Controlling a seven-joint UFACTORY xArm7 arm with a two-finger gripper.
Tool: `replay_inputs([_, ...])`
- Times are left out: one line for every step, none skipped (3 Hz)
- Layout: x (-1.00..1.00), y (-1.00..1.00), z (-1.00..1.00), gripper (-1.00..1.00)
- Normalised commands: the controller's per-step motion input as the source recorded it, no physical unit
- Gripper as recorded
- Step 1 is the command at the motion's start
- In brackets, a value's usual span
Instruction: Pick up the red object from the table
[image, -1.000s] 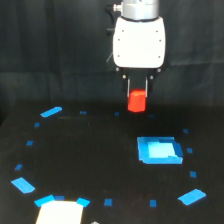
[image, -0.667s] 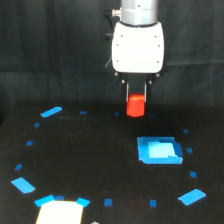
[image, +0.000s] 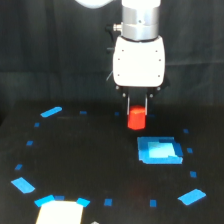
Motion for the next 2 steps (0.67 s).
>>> replay_inputs([-0.73, -0.97, 1.0, -1.0])
replay_inputs([-1.0, -1.0, 0.96, -1.0])
